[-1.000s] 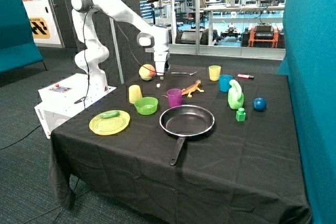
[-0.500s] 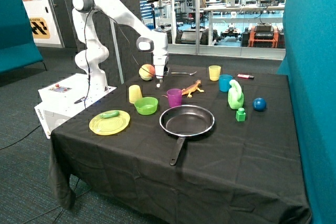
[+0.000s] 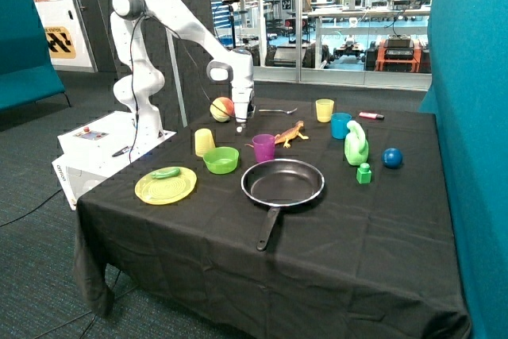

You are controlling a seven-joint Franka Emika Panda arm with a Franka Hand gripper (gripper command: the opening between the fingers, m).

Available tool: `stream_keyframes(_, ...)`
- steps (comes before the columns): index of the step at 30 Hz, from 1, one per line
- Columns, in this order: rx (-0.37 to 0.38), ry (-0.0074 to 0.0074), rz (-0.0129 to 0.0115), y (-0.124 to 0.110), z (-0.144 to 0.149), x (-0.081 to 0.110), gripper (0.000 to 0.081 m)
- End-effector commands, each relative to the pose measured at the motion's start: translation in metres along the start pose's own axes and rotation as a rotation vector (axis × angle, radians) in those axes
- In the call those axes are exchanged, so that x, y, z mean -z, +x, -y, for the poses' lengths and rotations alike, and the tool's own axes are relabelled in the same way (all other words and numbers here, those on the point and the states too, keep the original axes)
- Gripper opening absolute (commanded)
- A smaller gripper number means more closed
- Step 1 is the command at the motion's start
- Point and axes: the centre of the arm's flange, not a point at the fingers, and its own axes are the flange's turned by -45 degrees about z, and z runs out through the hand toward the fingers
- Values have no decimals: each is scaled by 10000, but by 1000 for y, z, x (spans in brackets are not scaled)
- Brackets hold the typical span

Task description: Roll the dices in the bowl

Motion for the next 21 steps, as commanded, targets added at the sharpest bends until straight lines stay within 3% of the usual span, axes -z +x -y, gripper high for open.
stream_keyframes(1,-22,-4,1,-8,8,-12,498)
stream_keyframes(21,-321,-4,1,-17,-4,-21,497)
